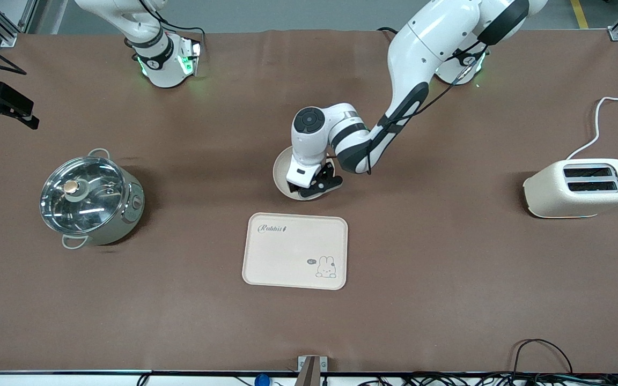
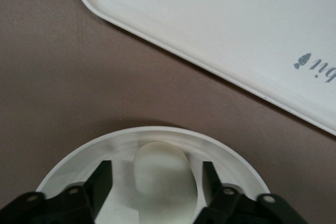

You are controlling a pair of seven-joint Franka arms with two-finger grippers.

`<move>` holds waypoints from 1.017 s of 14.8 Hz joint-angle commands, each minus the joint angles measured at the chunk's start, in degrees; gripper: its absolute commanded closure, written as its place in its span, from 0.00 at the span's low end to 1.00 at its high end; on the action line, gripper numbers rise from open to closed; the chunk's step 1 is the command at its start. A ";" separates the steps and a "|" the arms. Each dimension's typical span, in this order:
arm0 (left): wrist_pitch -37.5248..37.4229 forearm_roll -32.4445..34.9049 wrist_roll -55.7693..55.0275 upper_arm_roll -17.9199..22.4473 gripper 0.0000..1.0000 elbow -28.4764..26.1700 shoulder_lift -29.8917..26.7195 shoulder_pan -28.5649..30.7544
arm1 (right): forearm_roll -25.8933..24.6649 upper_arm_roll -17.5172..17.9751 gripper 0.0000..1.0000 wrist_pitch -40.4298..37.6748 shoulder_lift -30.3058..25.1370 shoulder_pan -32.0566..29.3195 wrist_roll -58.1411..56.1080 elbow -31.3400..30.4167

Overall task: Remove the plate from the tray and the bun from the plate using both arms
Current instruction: 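Carry the bun toward the toaster and lower it to the table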

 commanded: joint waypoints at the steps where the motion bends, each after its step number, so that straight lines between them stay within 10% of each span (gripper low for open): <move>1: 0.07 0.64 -1.21 0.16 0.57 -0.99 -1.40 -0.03 | -0.72 0.03 0.00 0.82 -0.51 0.40 1.09 -0.97; 5: -4.82 0.55 2.02 -0.02 0.97 -0.56 -4.37 1.89 | -0.81 -0.06 0.00 0.64 -0.51 0.23 1.00 -0.97; 15: -17.34 -9.90 56.31 -7.47 0.99 -0.99 -13.62 35.35 | -0.64 -0.06 0.00 0.91 -0.43 0.40 1.00 -0.80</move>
